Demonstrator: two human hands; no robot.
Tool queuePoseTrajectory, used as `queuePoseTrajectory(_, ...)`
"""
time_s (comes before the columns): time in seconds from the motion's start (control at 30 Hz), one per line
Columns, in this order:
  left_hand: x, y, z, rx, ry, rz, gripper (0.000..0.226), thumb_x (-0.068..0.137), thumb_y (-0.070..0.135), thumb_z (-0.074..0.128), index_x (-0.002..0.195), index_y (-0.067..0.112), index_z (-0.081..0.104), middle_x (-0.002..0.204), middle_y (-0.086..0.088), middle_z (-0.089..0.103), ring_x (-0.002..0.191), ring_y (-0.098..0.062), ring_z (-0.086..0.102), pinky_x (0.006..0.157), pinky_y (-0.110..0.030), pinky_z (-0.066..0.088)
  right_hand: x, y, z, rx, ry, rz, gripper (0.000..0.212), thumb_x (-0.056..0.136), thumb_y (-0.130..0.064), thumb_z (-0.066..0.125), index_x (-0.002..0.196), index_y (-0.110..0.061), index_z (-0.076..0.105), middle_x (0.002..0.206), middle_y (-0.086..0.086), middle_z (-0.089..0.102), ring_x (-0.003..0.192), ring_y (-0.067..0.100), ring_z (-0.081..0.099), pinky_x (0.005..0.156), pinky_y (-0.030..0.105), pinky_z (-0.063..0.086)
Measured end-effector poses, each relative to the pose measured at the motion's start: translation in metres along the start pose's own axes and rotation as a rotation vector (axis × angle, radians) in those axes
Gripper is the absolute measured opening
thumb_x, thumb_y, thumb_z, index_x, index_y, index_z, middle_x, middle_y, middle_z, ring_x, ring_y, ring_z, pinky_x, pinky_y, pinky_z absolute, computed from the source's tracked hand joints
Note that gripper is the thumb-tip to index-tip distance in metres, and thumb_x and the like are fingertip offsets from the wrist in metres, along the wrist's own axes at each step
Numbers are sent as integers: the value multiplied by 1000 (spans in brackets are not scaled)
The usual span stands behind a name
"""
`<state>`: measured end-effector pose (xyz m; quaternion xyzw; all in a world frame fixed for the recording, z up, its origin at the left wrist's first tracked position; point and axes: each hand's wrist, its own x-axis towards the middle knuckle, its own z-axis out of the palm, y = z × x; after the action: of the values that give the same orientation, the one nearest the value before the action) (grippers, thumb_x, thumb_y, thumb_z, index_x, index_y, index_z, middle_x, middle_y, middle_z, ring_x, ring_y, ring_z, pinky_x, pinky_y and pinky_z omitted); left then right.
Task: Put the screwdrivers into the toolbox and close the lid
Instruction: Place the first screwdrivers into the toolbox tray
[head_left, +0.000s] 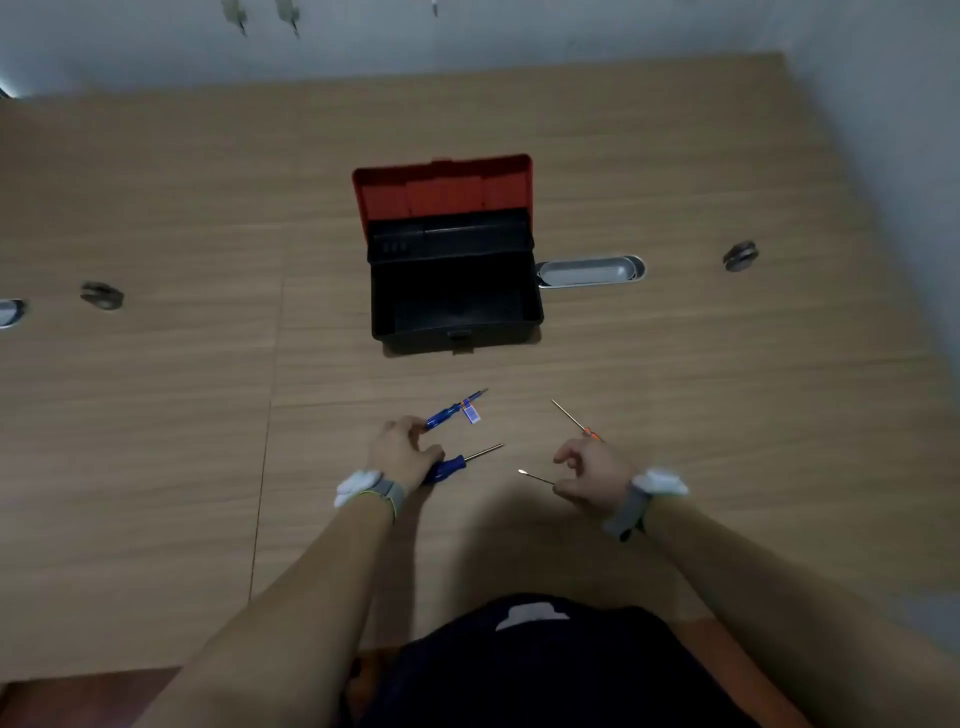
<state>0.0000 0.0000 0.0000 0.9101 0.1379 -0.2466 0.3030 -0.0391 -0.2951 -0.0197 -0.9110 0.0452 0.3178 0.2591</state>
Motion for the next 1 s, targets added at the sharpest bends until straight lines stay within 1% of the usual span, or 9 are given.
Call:
queuePoseTrajectory(0.1,12,2,-1,31,7,-27,47,86,23,78,132,16,66,123,-14,62,115,-34,61,102,-37,49,5,4,3,-119,-61,-45,43,84,-24,79,124,-15,66,115,6,67,102,19,62,99,33,50)
queuePoseTrajectory(0.17,14,4,0,58,0,-22,46,87,22,75,131,17,66,122,-13,62,112,-35,63,102,-38,51,3,5,7,-147,-79,-45,46,83,-23,80,125,-12,64,122,8,65,115,24,60,102,35,47)
queuePoseTrajectory(0.23,21,6,2,68,-2,-21,44,86,21,74,130,18,67,120,-11,62,110,-34,64,101,-38,52,8,7,8,-162,-108,-59,46,84,-23,80,124,-10,62,124,9,64,119,25,59,101,35,47)
queuePoseTrajectory(0.33,31,8,6,96,4,-16,40,87,21,72,127,20,69,120,-9,63,110,-34,64,100,-37,53,14,10,5,-170,-121,-86,38,83,-22,79,116,-11,63,116,7,66,111,23,63,92,32,47)
queuePoseTrajectory(0.43,41,8,9,128,22,11,32,88,18,71,121,19,71,120,-9,64,110,-36,63,100,-38,52,19,12,4,-176,-108,-123,29,82,-22,77,107,-13,65,110,3,67,105,22,64,87,31,48)
queuePoseTrajectory(0.57,50,5,13,133,50,52,21,91,13,71,111,16,72,113,-10,66,103,-34,64,91,-39,54,25,16,5,-171,-110,-125,24,85,-26,76,104,-15,69,106,2,72,101,20,68,78,24,44)
queuePoseTrajectory(0.7,56,2,16,120,57,63,17,92,10,73,109,14,72,110,-9,66,101,-32,64,88,-39,55,27,19,5,-170,-114,-114,24,87,-32,76,106,-17,71,107,0,72,101,18,67,82,28,49)
queuePoseTrajectory(0.9,60,-2,15,102,23,54,16,91,12,76,106,13,72,108,-9,66,99,-30,64,86,-34,50,26,15,3,-200,-101,-104,25,87,-31,76,107,-17,72,110,1,73,105,20,68,86,28,50)
queuePoseTrajectory(1.0,56,-2,11,116,34,56,15,90,16,77,104,14,73,106,-8,68,100,-29,64,87,-36,51,24,14,3,-185,-76,-90,24,87,-29,75,108,-17,74,110,1,75,106,20,69,86,28,50)
